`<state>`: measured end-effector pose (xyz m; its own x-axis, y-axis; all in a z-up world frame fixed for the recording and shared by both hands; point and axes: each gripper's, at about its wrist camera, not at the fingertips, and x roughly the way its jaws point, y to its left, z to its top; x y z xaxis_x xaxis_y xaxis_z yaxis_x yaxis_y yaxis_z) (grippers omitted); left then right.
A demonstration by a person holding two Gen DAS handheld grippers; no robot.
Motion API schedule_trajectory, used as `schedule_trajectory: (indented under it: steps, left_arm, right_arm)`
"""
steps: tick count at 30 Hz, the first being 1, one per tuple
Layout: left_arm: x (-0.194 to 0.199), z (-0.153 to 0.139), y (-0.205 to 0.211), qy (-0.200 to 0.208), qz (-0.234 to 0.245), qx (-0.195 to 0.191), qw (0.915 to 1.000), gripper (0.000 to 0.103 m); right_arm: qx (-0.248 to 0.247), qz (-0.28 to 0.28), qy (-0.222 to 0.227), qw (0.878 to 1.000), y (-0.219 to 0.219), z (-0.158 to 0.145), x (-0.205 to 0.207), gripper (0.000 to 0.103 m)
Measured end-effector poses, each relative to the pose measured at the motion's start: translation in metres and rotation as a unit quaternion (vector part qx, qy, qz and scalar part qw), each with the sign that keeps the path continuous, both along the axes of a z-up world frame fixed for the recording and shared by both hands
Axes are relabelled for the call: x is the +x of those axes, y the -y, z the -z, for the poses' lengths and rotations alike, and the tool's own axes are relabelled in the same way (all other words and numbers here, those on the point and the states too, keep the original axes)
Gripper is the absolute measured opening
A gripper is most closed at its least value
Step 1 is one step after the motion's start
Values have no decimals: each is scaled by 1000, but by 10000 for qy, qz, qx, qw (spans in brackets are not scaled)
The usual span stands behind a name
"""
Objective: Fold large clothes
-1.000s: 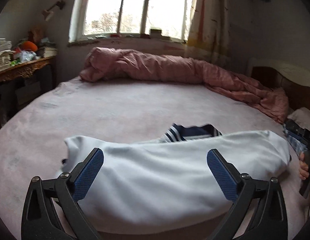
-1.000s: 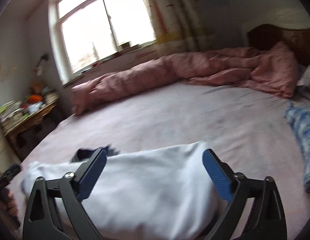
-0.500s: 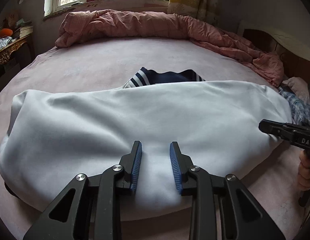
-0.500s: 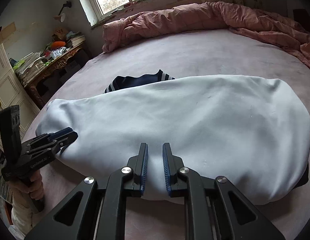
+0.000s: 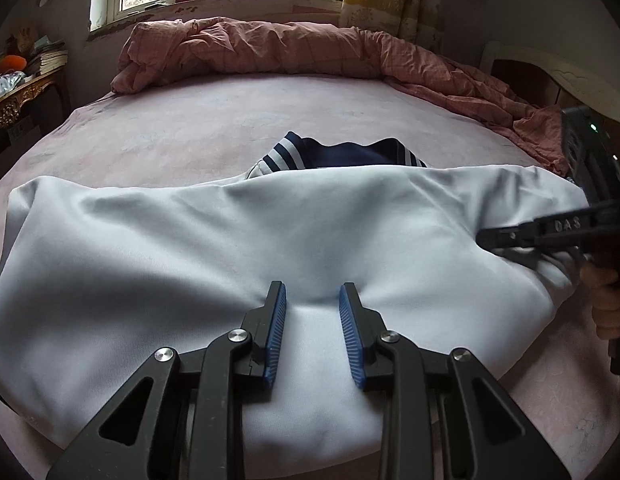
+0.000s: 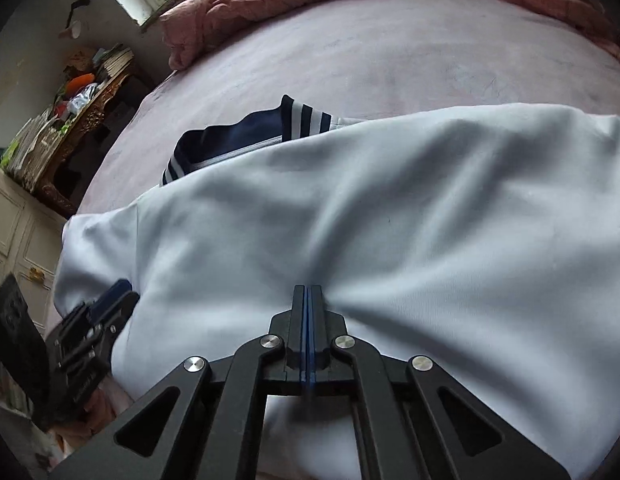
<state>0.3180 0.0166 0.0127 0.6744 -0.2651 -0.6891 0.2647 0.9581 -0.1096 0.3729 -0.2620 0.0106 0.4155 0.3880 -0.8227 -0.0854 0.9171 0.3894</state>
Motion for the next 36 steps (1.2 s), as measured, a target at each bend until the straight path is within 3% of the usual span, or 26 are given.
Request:
schedule_trajectory:
  steps: [5, 8, 11, 16, 19, 21, 22, 25, 27, 30, 32, 34, 36]
  left_arm:
    - [0, 0, -1, 8, 11, -19, 10000, 27]
    - [0, -1, -2, 2, 31, -71, 10000, 27]
    - [0, -1, -2, 5, 31, -77, 10000, 27]
    - [0, -1, 0, 19, 18, -8, 10000, 27]
    - [-1, -1, 1, 28, 10, 21, 10000, 27]
    - [-2, -1, 3, 52, -5, 70, 10000, 27]
    - [-2, -1, 4, 64, -8, 93, 9999, 27]
    - [-2, -2, 5, 74, -11, 104, 9999, 27]
    - [-3, -1, 5, 66, -15, 94, 9999, 27]
    - [-3, -2, 7, 76, -17, 117, 9999, 27]
    - [-3, -2, 8, 88, -27, 150, 9998, 28]
    - [-3, -3, 9, 103, -33, 190, 9998, 28]
    - [-4, -3, 10, 118, -42, 241, 9996, 28]
  right_arm:
    - [75, 480, 64, 9988, -6, 0, 42, 0]
    - [-417, 601, 456, 9963, -13, -13, 42, 0]
    - [-884, 550, 830, 9911, -18, -33, 12, 0]
    - [-330, 167, 797, 9961, -9, -55, -64, 0]
    - [-398, -111, 810, 9959, -12, -58, -98, 0]
    - [-948, -91, 842, 9919, -18, -50, -108, 0]
    - [-998, -42, 755, 9921, -17, -43, -105, 0]
    - [-465, 39, 420, 9980, -2, -15, -92, 0]
    - [-312, 35, 599, 9977, 2, -9, -91, 0]
    - [-582, -152, 725, 9956, -5, -6, -102, 0]
    - [-770, -305, 557, 9950, -11, -6, -108, 0]
    - [-675, -340, 215, 9969, -9, -1, -109, 0]
    - [-498, -147, 196, 9985, -2, 0, -102, 0]
